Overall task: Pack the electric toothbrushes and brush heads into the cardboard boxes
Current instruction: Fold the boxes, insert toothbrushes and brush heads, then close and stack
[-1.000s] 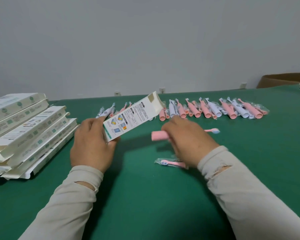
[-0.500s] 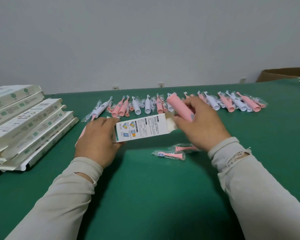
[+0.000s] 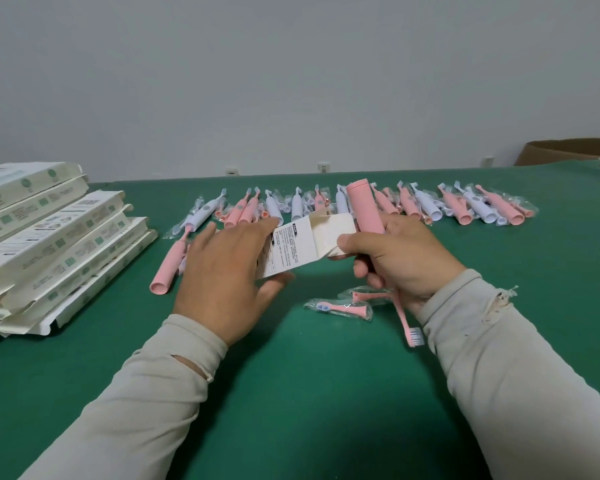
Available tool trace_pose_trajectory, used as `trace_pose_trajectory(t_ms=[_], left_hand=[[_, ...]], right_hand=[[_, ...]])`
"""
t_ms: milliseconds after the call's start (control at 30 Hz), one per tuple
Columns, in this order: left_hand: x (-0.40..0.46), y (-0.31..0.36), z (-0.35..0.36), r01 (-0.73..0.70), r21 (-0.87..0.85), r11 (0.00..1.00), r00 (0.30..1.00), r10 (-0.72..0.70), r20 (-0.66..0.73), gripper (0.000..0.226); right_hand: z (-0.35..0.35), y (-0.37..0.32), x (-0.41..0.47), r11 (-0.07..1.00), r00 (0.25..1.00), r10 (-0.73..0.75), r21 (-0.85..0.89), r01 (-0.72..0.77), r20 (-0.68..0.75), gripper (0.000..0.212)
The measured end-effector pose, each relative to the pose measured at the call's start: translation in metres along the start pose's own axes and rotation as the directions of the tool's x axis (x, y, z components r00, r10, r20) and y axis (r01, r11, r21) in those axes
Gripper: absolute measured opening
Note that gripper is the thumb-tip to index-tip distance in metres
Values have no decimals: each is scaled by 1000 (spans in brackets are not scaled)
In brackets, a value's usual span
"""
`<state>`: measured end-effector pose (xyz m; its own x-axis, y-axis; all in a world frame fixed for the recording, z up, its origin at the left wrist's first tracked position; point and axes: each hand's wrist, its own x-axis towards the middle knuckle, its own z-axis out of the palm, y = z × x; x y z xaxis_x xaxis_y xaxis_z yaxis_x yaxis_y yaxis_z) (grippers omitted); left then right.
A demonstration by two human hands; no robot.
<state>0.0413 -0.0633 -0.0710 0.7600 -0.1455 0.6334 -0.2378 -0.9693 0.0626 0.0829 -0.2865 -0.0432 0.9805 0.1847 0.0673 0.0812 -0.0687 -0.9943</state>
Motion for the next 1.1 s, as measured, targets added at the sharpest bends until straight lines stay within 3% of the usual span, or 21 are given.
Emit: trace_pose_trajectory(t_ms=[100, 200, 267, 333, 400, 500, 600, 767, 1000, 1100], left_hand=[[0, 2, 0, -11, -99, 995, 1000, 10, -14, 60], [-3, -2, 0, -25, -120, 993, 1000, 23, -10, 60], [-3, -3, 0, -25, -88, 996, 1000, 23, -20, 62], [-2, -5, 1, -8, -41, 999, 1000, 8, -9, 60], [-2, -8, 1, 15, -2, 1000, 1000, -14, 21, 57], [-2, -12, 0, 32, 27, 999, 999, -33, 38, 55], [-1, -14, 0, 33, 41, 999, 999, -34, 25, 55], [-1, -15, 0, 48, 45, 998, 999, -48, -4, 53], [-3, -14, 2, 25, 75, 997, 999, -27, 28, 53], [-3, -7, 6, -35, 37, 999, 996, 32, 80, 55]], right_hand=[[1, -1, 1, 978, 988, 130, 154, -141, 78, 10], [2, 2, 1, 974, 978, 179, 119, -191, 104, 14], [3, 4, 0, 988, 987, 157, -15, -156, 46, 19], [0, 2, 0, 951, 996, 5, -307, -33, -91, 25], [-6, -2, -1, 841, 957, -252, -522, 144, -143, 28], [-7, -7, -8, 695, 897, -440, -620, 364, 33, 26], [-2, -7, -14, 557, 905, -375, -733, 391, 198, 28], [-4, -8, -13, 381, 926, -258, -852, 359, 275, 21], [-1, -9, -14, 332, 923, -109, -862, 383, 368, 19], [5, -8, -17, 293, 902, -144, -853, 432, 408, 32]])
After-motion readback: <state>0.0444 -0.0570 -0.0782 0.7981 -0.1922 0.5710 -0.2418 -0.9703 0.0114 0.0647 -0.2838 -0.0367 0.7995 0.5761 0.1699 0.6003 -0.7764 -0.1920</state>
